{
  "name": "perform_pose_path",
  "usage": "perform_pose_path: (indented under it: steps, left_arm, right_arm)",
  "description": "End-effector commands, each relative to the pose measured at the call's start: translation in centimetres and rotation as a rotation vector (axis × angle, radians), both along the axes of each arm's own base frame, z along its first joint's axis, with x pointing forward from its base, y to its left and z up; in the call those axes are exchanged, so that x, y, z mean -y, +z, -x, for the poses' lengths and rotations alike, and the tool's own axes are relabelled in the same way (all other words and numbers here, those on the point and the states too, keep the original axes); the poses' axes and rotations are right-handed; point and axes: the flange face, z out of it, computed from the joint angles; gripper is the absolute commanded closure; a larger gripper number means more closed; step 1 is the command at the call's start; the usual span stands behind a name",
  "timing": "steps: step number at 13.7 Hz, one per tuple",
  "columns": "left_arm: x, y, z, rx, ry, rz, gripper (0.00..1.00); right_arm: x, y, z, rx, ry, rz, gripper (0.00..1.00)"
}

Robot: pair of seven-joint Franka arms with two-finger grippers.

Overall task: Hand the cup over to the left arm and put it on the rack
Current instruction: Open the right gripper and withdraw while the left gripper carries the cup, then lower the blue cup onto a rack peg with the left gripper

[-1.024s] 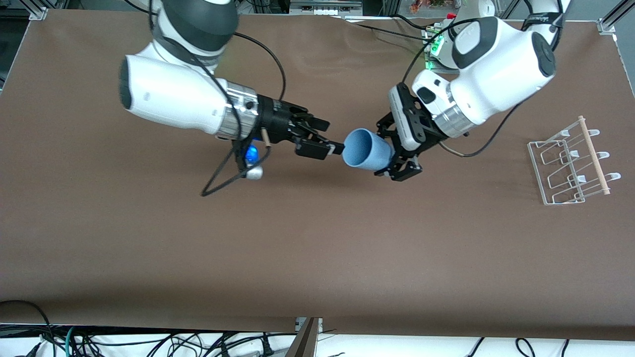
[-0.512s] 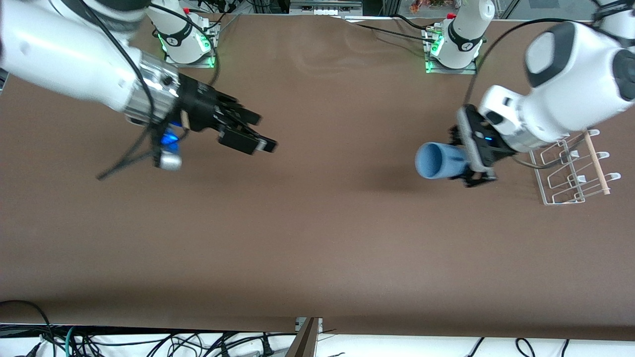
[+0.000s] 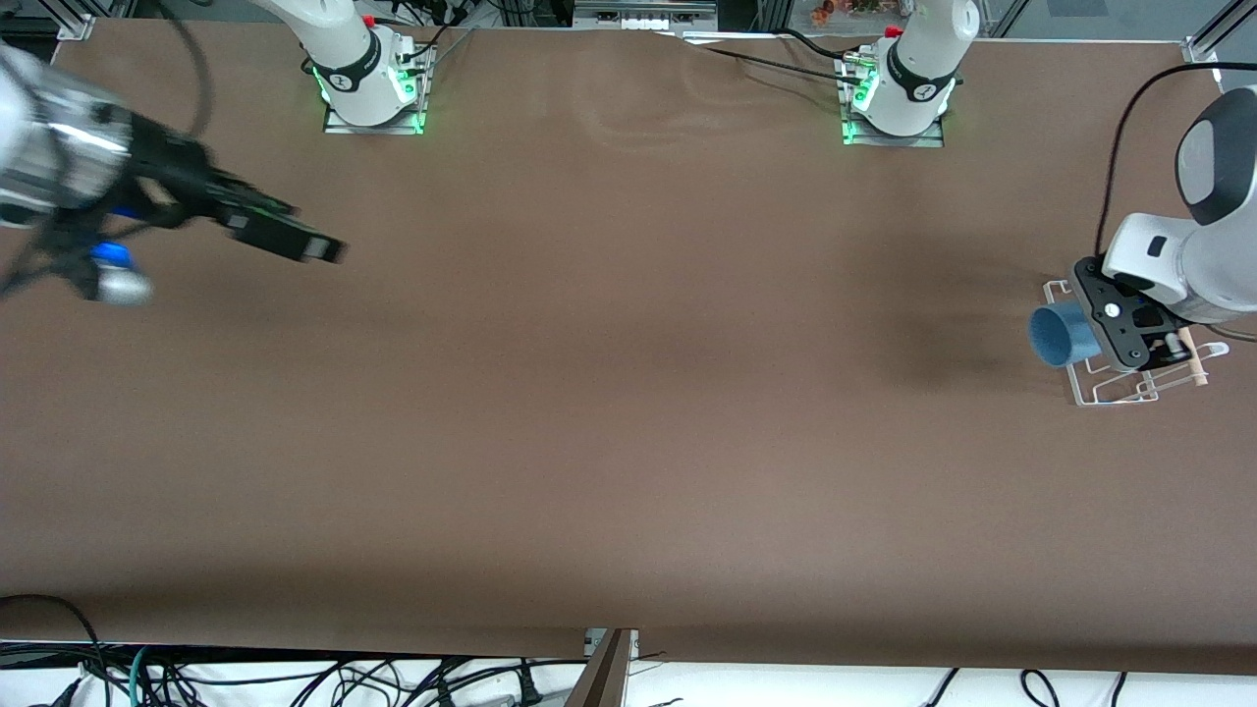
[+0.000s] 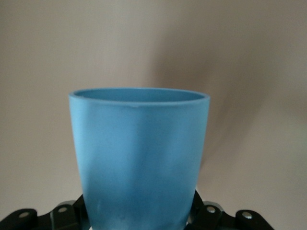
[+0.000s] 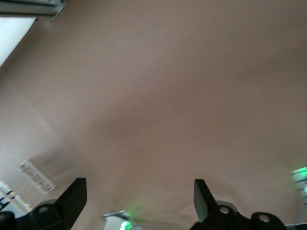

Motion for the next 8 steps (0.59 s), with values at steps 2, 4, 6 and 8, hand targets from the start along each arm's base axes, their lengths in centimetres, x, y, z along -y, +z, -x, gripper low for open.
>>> perform_pose_path:
  steps: [2,4,6,8]
  left_arm:
    - [-1.6,-1.4,0.9,-0.033,-0.056,-0.344,1.0]
    - [-2.3,-3.7,1.5,-0.097,-0.178,-0.548,1.0]
    - [-2.4,-6.8,2.6,-0.17,-0.323,-0.725,1.0]
    - [-2.4,-9.7,3.9,-0.212,-0.439,-0.863,1.0]
  right_arm:
    - [6.0,-2.3,0.9,-0.005,0.081,0.119,0.02]
    - [6.8,-3.2,0.9,-0.002,0.136,0.152,0.02]
    - [7.6,-4.5,0.8,-0.018,0.153,0.203,0.02]
    - [8.7,-6.3,1.3,0.031,0.146,0.227,0.02]
